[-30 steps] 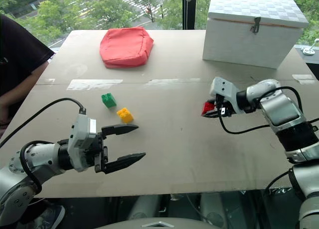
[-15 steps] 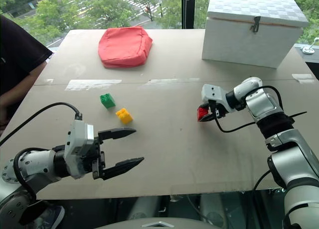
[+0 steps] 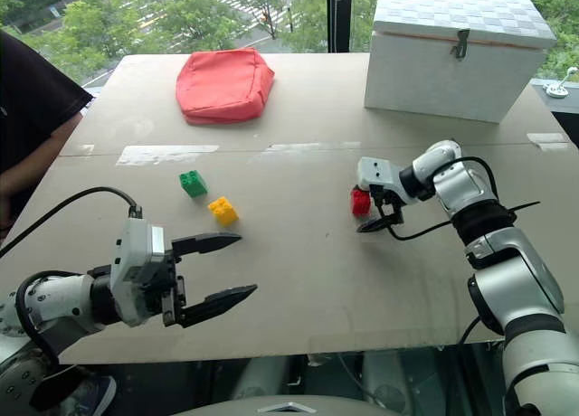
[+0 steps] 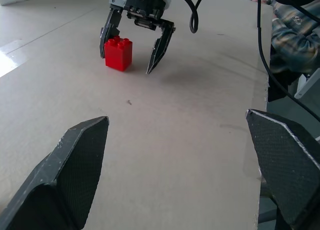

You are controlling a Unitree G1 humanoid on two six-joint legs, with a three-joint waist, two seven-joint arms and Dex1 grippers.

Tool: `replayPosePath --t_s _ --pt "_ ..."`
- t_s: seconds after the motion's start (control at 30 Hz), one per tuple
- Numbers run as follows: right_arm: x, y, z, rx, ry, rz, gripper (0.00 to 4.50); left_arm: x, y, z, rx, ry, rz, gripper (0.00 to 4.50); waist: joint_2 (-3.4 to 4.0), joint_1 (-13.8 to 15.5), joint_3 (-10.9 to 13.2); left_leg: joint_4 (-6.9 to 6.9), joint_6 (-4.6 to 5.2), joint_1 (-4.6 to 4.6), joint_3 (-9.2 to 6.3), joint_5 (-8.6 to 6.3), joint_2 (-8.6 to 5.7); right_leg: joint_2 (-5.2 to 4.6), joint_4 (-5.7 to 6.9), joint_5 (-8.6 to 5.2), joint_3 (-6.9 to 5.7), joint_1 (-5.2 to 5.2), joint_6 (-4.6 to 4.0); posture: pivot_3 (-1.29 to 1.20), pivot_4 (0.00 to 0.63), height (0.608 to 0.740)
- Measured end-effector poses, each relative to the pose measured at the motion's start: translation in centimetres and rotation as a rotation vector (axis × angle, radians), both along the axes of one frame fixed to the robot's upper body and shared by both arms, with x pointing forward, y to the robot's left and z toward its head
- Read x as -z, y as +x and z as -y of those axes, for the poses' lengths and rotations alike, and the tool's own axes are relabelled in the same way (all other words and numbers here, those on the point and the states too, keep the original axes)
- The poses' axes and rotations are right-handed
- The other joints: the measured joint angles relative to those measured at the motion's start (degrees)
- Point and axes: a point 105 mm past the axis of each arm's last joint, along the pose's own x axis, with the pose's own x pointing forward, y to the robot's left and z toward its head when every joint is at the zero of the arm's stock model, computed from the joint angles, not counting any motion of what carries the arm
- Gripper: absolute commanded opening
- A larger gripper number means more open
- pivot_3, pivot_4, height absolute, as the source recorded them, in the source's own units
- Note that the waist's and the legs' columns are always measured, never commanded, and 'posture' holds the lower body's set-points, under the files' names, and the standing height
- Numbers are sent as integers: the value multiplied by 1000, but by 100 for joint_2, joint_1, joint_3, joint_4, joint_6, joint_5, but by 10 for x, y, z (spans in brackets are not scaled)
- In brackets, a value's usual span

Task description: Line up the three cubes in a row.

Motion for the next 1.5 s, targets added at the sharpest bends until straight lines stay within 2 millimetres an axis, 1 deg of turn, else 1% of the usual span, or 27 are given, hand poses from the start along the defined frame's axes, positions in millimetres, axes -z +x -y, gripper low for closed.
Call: replayPosePath --t_s 0.07,0.17,0.23,0.4,0.53,0.67,0.77,0.8,1.17,1.27,1.37,1.47,1.5 --pt "-5 1 1 2 20 11 4476 0 0 -3 -15 4 0 4500 0 1 0 0 0 0 0 0 0 0 0 0 0 0 0 0 150 740" --pt "-22 -4 2 -30 50 32 4476 1 1 -5 -28 2 -6 4500 4 6 2 0 1 0 -1 -1 0 -1 0 0 -1 1 0 0 150 740" --pt "-26 -5 2 -41 55 48 4476 1 5 -8 -41 -4 -3 4500 4 8 2 0 5 0 -4 -3 0 1 1 0 -4 1 0 0 150 740" --pt "-16 -7 0 -41 55 21 4476 -1 11 -8 -38 -9 9 4500 3 1 2 0 3 1 -1 -2 1 2 1 2 -1 0 -2 0 150 740" --pt "-11 -6 0 -47 36 25 4476 0 11 -8 -34 -10 3 4500 3 -2 2 0 -1 1 -1 0 3 4 1 3 -1 0 -1 0 150 740" --pt "2 -6 1 -40 14 3 4476 3 9 -9 -41 -7 -10 4500 3 -2 2 -1 -5 1 0 3 3 4 1 2 0 0 -2 0 150 740" --pt "15 -3 7 -19 -20 5 4476 6 8 -9 -47 -12 -21 4500 3 1 2 0 -4 1 0 2 3 4 1 1 0 0 -4 0 150 740" --pt "16 -2 8 -15 -18 8 4476 6 8 -10 -49 -12 -23 4500 3 0 2 0 -4 1 1 3 3 4 1 -1 1 0 -7 0 150 740" --pt "15 2 6 -32 -11 44 4476 7 6 -8 -64 -17 -23 4500 2 -5 1 0 -3 11 -3 2 15 29 2 9 13 3 -40 0 150 740" --pt "11 7 8 7 -1 65 4476 7 7 -9 -73 -24 -22 4500 2 -7 1 0 -7 11 -3 5 17 33 2 12 16 2 -44 0 150 740" --pt "5 16 18 96 8 76 4476 7 10 -11 -84 -30 -22 4500 3 5 2 0 -7 11 -3 5 17 34 2 13 16 1 -46 0 150 740" --pt "0 18 25 129 20 78 4476 10 16 -15 -105 -44 -32 4500 4 1 2 -1 -7 10 -1 5 18 34 2 13 17 0 -45 0 150 740" --pt "-6 17 28 148 57 74 4476 10 21 -19 -125 -46 -32 4500 7 9 5 -2 -7 8 -3 5 18 34 2 14 16 0 -44 0 150 740"
